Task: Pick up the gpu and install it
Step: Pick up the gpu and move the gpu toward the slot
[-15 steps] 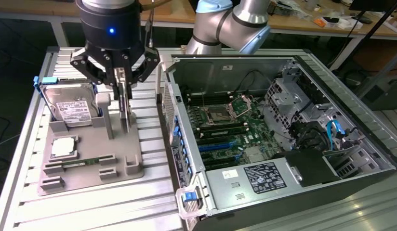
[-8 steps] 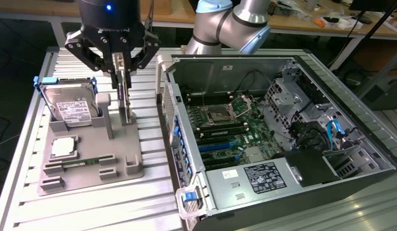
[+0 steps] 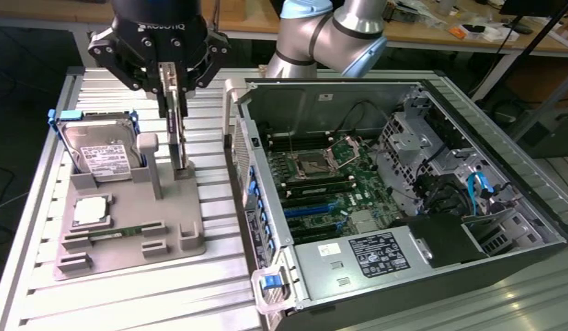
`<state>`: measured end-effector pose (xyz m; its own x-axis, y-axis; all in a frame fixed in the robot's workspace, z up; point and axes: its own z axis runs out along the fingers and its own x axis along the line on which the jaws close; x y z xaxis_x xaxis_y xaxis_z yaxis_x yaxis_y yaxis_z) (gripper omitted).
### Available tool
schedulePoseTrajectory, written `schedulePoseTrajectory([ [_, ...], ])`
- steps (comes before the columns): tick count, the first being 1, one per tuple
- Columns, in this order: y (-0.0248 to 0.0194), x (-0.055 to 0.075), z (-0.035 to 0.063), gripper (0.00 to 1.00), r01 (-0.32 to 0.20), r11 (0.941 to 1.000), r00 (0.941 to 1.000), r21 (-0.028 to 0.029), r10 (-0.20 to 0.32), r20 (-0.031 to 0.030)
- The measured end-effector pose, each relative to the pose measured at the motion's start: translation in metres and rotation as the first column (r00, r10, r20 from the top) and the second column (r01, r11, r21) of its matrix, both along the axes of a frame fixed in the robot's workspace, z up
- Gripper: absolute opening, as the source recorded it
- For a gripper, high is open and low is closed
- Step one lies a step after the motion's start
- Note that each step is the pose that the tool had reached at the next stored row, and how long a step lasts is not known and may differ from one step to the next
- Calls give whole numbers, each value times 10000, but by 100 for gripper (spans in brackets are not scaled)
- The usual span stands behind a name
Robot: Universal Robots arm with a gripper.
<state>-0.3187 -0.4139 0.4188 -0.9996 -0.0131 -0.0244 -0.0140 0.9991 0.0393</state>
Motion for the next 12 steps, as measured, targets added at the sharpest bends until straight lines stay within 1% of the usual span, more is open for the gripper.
schedulePoseTrajectory([
  [2,2,4,24,27,0,10000,10000,-14,0,-1],
  [5,2,41,30,27,6,10000,10000,-31,-6,-1],
  [12,2,207,30,27,20,10000,10000,-34,-20,-1],
])
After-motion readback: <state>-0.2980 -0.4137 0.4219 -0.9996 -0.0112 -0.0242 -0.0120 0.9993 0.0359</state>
